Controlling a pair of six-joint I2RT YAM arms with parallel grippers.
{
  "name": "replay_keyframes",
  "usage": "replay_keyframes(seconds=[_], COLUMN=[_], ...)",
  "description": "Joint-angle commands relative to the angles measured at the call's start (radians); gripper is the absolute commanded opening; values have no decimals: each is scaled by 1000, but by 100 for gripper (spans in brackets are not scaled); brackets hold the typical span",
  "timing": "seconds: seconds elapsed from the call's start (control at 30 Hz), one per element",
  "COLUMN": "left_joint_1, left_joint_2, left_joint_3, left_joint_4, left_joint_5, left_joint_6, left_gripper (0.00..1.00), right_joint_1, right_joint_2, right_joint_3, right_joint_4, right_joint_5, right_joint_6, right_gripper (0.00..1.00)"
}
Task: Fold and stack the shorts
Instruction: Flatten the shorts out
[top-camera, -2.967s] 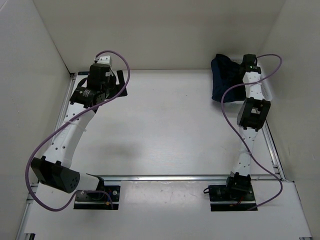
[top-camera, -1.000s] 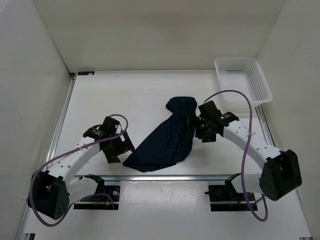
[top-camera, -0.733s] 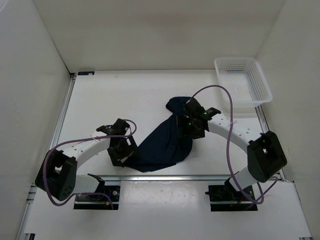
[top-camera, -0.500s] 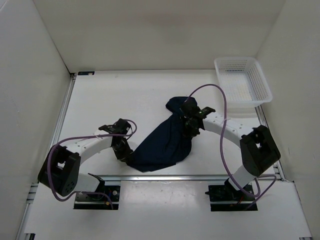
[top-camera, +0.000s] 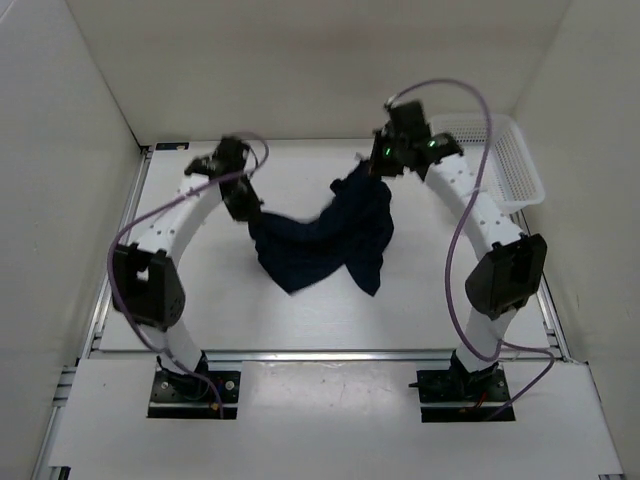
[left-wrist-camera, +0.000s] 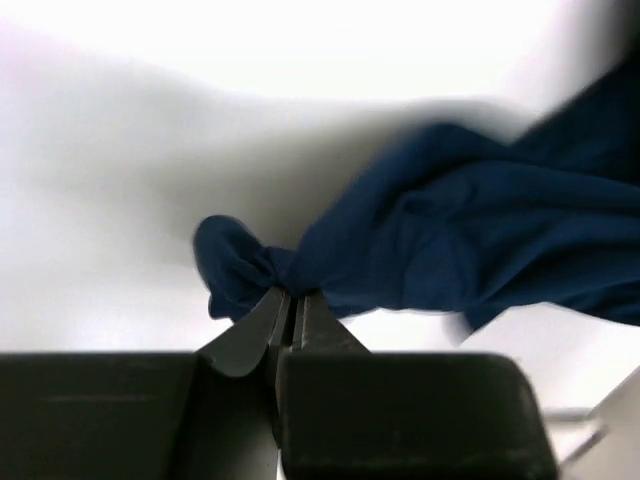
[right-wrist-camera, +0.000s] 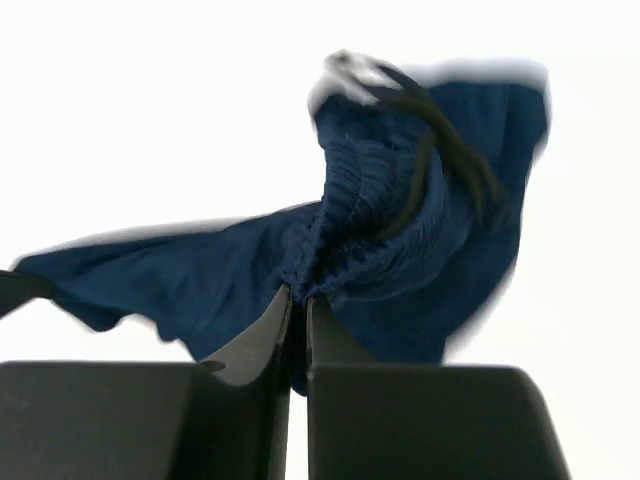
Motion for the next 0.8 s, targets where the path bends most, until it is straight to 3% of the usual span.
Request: replay_keyframes(seconds=[0.0, 0.03, 0.1, 0.2, 0.27, 0.3, 0.33, 0.4, 0.43, 0.5, 0.53, 0.57, 0.6, 0.67, 0.77], left_joint_1=[69, 69, 90, 116, 116, 107, 98, 84, 84, 84, 84, 84, 84, 84, 84], left_joint_2=[104, 140, 150, 75, -26, -60, -92, -190, -221, -292, -304, -313, -324, -324, -324], left_joint_3=[489, 599, 821, 865, 723, 654, 509, 337, 157, -5, -121, -163, -193, -210, -189], left_joint_4=[-208, -249, -297, -297, -239, -218, -209, -169, -146, -77, -64, -64, -54, -54, -54], left_joint_5=[-115, -125, -108, -54, -27, -8, 6, 6, 6, 33, 44, 44, 58, 58, 15], left_joint_6=[119, 120, 132, 143, 156, 157, 167, 158, 137, 126, 115, 106, 106, 106, 106], left_gripper=[10, 10, 10, 10, 10, 10, 10, 10, 11, 34, 73, 91, 100, 100, 100], right_joint_1=[-151, -171, -220, -240, -229, -196, -177, -147, -136, -110, -98, -78, -77, -64, -64], right_joint_2=[66, 77, 77, -17, -147, -210, -275, -442, -490, -634, -725, -772, -818, -942, -1061], right_joint_3=[361, 512, 607, 538, 332, 225, 10, -183, -274, -558, -650, -819, -892, -1030, -1079], right_joint_4=[-21, -35, -44, -44, -9, 75, 118, 193, 206, 228, 228, 228, 194, 128, 10], right_joint_5=[-176, -212, -284, -344, -344, -270, -217, -128, -100, -19, 11, 33, 59, 110, 191], right_joint_6=[-43, -31, -31, -31, -44, -70, -84, -95, -86, -40, -12, 20, 88, 173, 310], right_gripper=[1, 1, 1, 1, 1, 1, 1, 1, 1, 4, 17, 33, 63, 80, 83])
